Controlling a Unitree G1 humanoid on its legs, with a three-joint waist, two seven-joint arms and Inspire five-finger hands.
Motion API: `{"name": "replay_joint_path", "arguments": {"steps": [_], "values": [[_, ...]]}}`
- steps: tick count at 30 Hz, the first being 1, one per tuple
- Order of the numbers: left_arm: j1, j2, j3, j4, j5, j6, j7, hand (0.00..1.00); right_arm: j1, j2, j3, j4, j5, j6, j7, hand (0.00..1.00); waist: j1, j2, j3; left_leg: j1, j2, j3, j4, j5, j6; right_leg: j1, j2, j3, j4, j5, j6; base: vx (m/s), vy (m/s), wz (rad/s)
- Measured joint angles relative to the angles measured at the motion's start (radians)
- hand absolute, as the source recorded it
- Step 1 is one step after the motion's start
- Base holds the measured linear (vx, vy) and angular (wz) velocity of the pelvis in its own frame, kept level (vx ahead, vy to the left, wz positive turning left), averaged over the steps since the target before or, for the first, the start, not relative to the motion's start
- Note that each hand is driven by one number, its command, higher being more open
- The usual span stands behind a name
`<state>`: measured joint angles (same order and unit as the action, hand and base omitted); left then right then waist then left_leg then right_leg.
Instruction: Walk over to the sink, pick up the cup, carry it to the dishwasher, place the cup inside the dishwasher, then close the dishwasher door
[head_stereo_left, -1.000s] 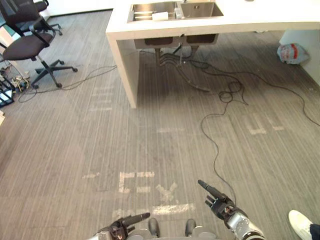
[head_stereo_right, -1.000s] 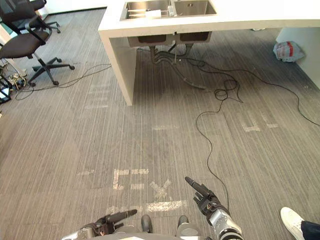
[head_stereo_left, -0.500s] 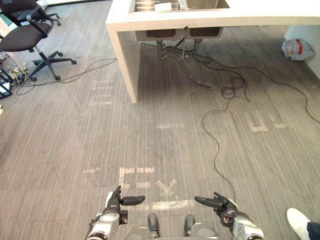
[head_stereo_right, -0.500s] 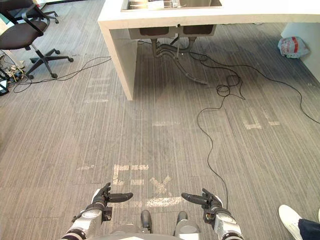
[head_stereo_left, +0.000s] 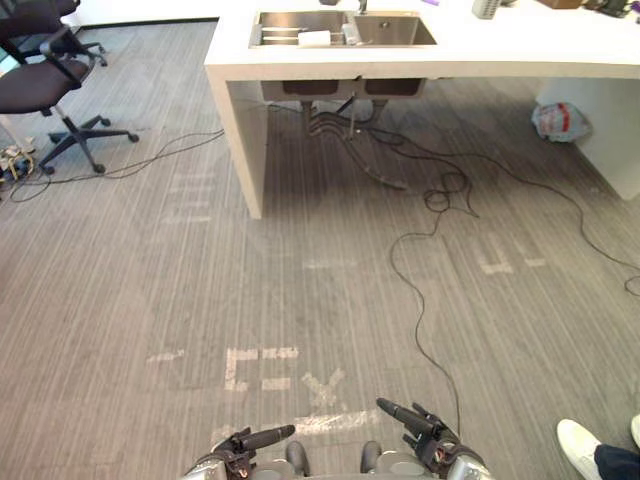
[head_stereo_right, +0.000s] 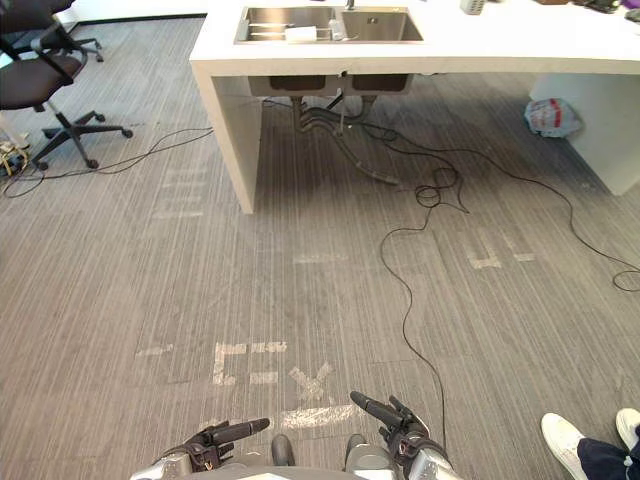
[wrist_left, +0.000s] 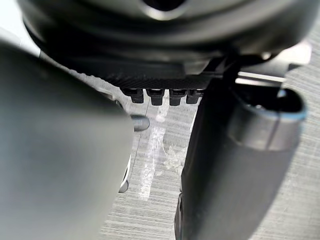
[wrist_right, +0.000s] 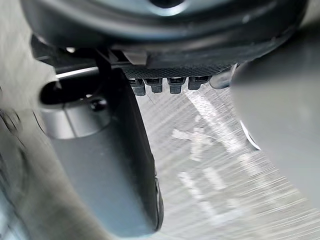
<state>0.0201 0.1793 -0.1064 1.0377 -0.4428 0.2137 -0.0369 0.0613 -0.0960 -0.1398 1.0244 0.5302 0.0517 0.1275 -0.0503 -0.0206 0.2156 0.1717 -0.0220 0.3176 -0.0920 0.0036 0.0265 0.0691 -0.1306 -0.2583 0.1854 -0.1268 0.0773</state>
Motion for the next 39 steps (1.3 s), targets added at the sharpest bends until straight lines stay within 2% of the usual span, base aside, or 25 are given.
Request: {"name": "replay_joint_path", "arguments": {"steps": [2, 4, 5, 6, 7, 9, 10, 11, 14, 15, 18, 19, 20, 21, 22, 23, 26, 27, 29, 31, 33, 34, 35, 37, 39], "values": [[-0.005, -0.008, -0.002, 0.0, 0.084, -0.022, -0.003, 1.0, 0.013, -0.006, -0.009, 0.003, 0.0, -0.017, -0.003, 1.0, -0.002, -0.005, -0.003, 0.017, -0.017, 0.013, 0.0, -0.018, 0.022, -0.076, -0.053, -0.024, 0.19, -0.037, 0.036, 0.06, 0.1, -0.05], [-0.02, -0.006, -0.012, 0.023, 0.079, -0.024, -0.003, 1.0, 0.009, -0.01, -0.012, 0.003, -0.005, -0.033, -0.006, 1.0, -0.002, -0.011, -0.002, 0.047, -0.029, 0.018, 0.0, -0.031, 0.035, -0.166, -0.107, -0.027, 0.425, -0.024, 0.016, 0.07, 0.112, -0.14], [-0.031, -0.006, -0.023, 0.041, 0.067, -0.024, 0.013, 1.0, 0.019, -0.01, -0.013, 0.002, -0.019, -0.041, -0.012, 1.0, -0.007, -0.017, 0.001, 0.078, -0.038, 0.006, 0.0, -0.044, 0.045, -0.213, -0.144, -0.025, 0.568, 0.022, -0.025, 0.1, 0.056, 0.14], [-0.036, -0.005, -0.038, 0.045, 0.056, -0.024, 0.024, 1.0, 0.021, -0.012, -0.02, 0.001, -0.024, -0.037, -0.014, 1.0, -0.02, -0.014, 0.006, 0.105, -0.04, -0.009, 0.006, -0.05, 0.054, -0.253, -0.16, -0.02, 0.661, 0.061, -0.028, 0.16, 0.061, 0.28], [-0.038, -0.004, -0.052, 0.054, 0.033, -0.025, 0.038, 1.0, 0.021, -0.017, -0.021, 0.007, -0.03, -0.033, -0.017, 1.0, -0.025, -0.01, 0.009, 0.123, -0.034, -0.02, 0.019, -0.06, 0.066, -0.272, -0.163, -0.011, 0.708, 0.029, -0.017, 0.18, 0.055, 0.4], [-0.041, -0.002, -0.058, 0.066, -0.009, -0.025, 0.04, 1.0, 0.017, -0.019, -0.013, 0.005, -0.03, -0.031, -0.017, 1.0, -0.035, -0.008, 0.011, 0.134, -0.016, -0.041, 0.054, -0.087, 0.066, -0.299, -0.14, -0.018, 0.665, -0.017, -0.016, 0.18, 0.037, 0.42], [-0.044, -0.001, -0.06, 0.065, -0.026, -0.025, 0.035, 1.0, 0.01, -0.02, -0.007, 0.003, -0.029, -0.03, -0.018, 1.0, -0.042, -0.006, 0.015, 0.133, 0.0, -0.063, 0.077, -0.095, 0.058, -0.302, -0.105, -0.02, 0.545, -0.018, -0.017, 0.23, -0.021, 0.58], [-0.052, -0.001, -0.061, 0.06, -0.032, -0.025, 0.028, 1.0, 0.002, -0.019, 0.0, -0.004, -0.021, -0.026, -0.022, 1.0, -0.044, -0.006, 0.022, 0.127, 0.014, -0.083, 0.094, -0.105, 0.05, -0.3, -0.061, -0.02, 0.355, 0.005, -0.007, 0.24, -0.039, 0.57], [-0.056, 0.007, -0.072, 0.026, -0.029, -0.024, 0.024, 1.0, -0.012, -0.008, 0.029, -0.038, -0.013, -0.016, -0.033, 1.0, -0.039, -0.02, 0.038, 0.131, 0.01, -0.106, 0.11, -0.13, 0.025, -0.288, -0.011, -0.028, -0.053, 0.121, 0.007, 0.25, -0.083, 0.33], [-0.056, 0.006, -0.075, 0.018, -0.026, -0.025, 0.024, 1.0, -0.012, -0.005, 0.028, -0.044, -0.006, -0.016, -0.033, 1.0, -0.04, -0.024, 0.043, 0.139, 0.008, -0.115, 0.113, -0.14, 0.019, -0.286, -0.013, -0.028, -0.068, 0.122, 0.007, 0.32, -0.182, 0.38], [-0.047, 0.008, -0.075, -0.01, 0.029, -0.027, 0.024, 1.0, -0.002, -0.002, 0.026, -0.052, 0.001, -0.012, -0.033, 1.0, -0.037, -0.035, 0.054, 0.162, 0.01, -0.149, 0.207, -0.264, -0.012, -0.244, -0.028, -0.012, -0.058, 0.131, -0.005, 0.34, -0.25, 0.23], [-0.047, 0.002, -0.075, -0.009, 0.039, -0.025, 0.023, 1.0, -0.009, -0.01, 0.013, -0.052, 0.027, -0.011, -0.028, 1.0, -0.044, -0.012, 0.059, 0.162, 0.048, -0.15, 0.243, -0.307, -0.036, -0.268, -0.008, -0.012, 0.016, 0.159, -0.015, 0.28, -0.2, 0.09], [-0.044, -0.005, -0.078, -0.007, 0.042, -0.025, 0.011, 1.0, -0.009, -0.015, -0.002, -0.053, 0.04, -0.012, -0.026, 1.0, -0.049, 0.023, 0.049, 0.162, 0.079, -0.16, 0.253, -0.329, -0.057, -0.294, 0.014, -0.001, 0.088, 0.155, -0.04, 0.39, -0.262, 0.33], [-0.043, -0.005, -0.079, -0.005, 0.043, -0.028, -0.001, 1.0, 0.005, -0.02, -0.013, -0.053, 0.046, -0.012, -0.027, 1.0, -0.062, 0.021, 0.038, 0.169, 0.105, -0.182, 0.259, -0.358, -0.069, -0.327, 0.033, 0.012, 0.18, 0.143, -0.071, 0.47, -0.315, 0.53], [-0.039, -0.014, -0.08, -0.002, 0.043, -0.037, -0.004, 1.0, 0.028, -0.028, -0.017, -0.052, 0.056, -0.01, -0.028, 1.0, -0.065, 0.043, 0.024, 0.175, 0.129, -0.196, 0.274, -0.374, -0.074, -0.335, 0.053, -0.012, 0.219, 0.103, -0.134, 0.62, -0.398, 0.48], [-0.033, -0.031, -0.08, 0.005, 0.042, -0.051, -0.009, 1.0, 0.03, -0.03, -0.031, -0.042, 0.06, -0.005, -0.031, 1.0, -0.059, 0.061, 0.013, 0.14, 0.154, -0.211, 0.363, -0.37, -0.084, -0.335, 0.08, -0.025, 0.225, 0.068, -0.168, 0.63, -0.41, 0.16], [-0.052, -0.05, -0.077, 0.019, 0.032, -0.12, -0.01, 1.0, 0.035, -0.052, -0.032, -0.033, 0.067, -0.002, -0.02, 1.0, -0.055, 0.084, 0.001, -0.07, 0.219, -0.23, 0.875, -0.256, -0.225, -0.265, 0.146, -0.044, 0.176, 0.019, -0.187, 0.51, -0.258, 0.01], [-0.058, -0.054, -0.072, 0.015, 0.025, -0.148, -0.009, 1.0, 0.039, -0.06, -0.031, -0.027, 0.062, -0.002, -0.01, 1.0, -0.054, 0.097, 0.004, -0.15, 0.254, -0.216, 1.077, -0.256, -0.223, -0.196, 0.184, -0.047, 0.119, 0.015, -0.194, 0.5, -0.179, 0.05], [-0.064, -0.059, -0.042, 0.001, -0.022, -0.176, -0.004, 1.0, 0.038, -0.064, -0.044, -0.005, 0.052, -0.002, 0.0, 1.0, -0.044, 0.093, 0.011, -0.238, 0.253, -0.19, 1.217, -0.278, -0.182, -0.083, 0.208, -0.037, 0.041, 0.013, -0.208, 0.45, -0.131, -0.07], [-0.059, -0.071, -0.02, -0.036, -0.061, -0.199, -0.008, 1.0, 0.03, -0.079, -0.053, 0.01, 0.054, -0.009, 0.011, 1.0, -0.029, 0.084, 0.018, -0.315, 0.217, -0.149, 1.154, -0.296, -0.152, -0.001, 0.209, -0.002, -0.016, 0.014, -0.207, 0.41, -0.097, -0.46], [-0.054, -0.085, 0.0, -0.068, -0.083, -0.228, -0.018, 1.0, 0.008, -0.086, -0.053, 0.01, 0.055, -0.013, 0.025, 1.0, -0.01, 0.086, 0.024, -0.382, 0.176, -0.109, 0.956, -0.304, -0.133, 0.054, 0.2, 0.049, -0.06, 0.014, -0.201, 0.33, -0.021, -0.74], [-0.051, -0.089, 0.001, -0.088, -0.092, -0.244, -0.027, 1.0, -0.008, -0.091, -0.053, 0.004, 0.056, -0.017, 0.03, 1.0, -0.003, 0.082, 0.029, -0.42, 0.141, -0.102, 0.77, -0.292, -0.128, 0.077, 0.186, 0.078, -0.085, 0.012, -0.196, 0.34, 0.041, -0.68], [-0.05, -0.097, 0.001, -0.105, -0.098, -0.254, -0.033, 1.0, -0.015, -0.092, -0.053, 0.0, 0.056, -0.022, 0.032, 1.0, 0.004, 0.083, 0.036, -0.445, 0.115, -0.1, 0.572, -0.234, -0.132, 0.103, 0.176, 0.103, -0.112, 0.009, -0.188, 0.41, 0.08, -0.61], [-0.047, -0.113, 0.0, -0.13, -0.129, -0.264, -0.028, 1.0, -0.017, -0.093, -0.052, -0.018, 0.058, -0.023, 0.036, 1.0, 0.007, 0.099, 0.059, -0.449, 0.112, -0.092, 0.304, -0.118, -0.148, 0.169, 0.181, 0.126, -0.161, -0.001, -0.17, 0.38, 0.137, -0.37], [-0.046, -0.119, 0.0, -0.147, -0.161, -0.278, -0.007, 1.0, -0.005, -0.094, -0.051, -0.018, 0.065, -0.018, 0.039, 1.0, 0.007, 0.115, 0.071, -0.47, 0.142, -0.048, 0.238, -0.093, -0.15, 0.241, 0.196, 0.14, -0.195, -0.031, -0.138, 0.32, 0.172, -0.22]]}}
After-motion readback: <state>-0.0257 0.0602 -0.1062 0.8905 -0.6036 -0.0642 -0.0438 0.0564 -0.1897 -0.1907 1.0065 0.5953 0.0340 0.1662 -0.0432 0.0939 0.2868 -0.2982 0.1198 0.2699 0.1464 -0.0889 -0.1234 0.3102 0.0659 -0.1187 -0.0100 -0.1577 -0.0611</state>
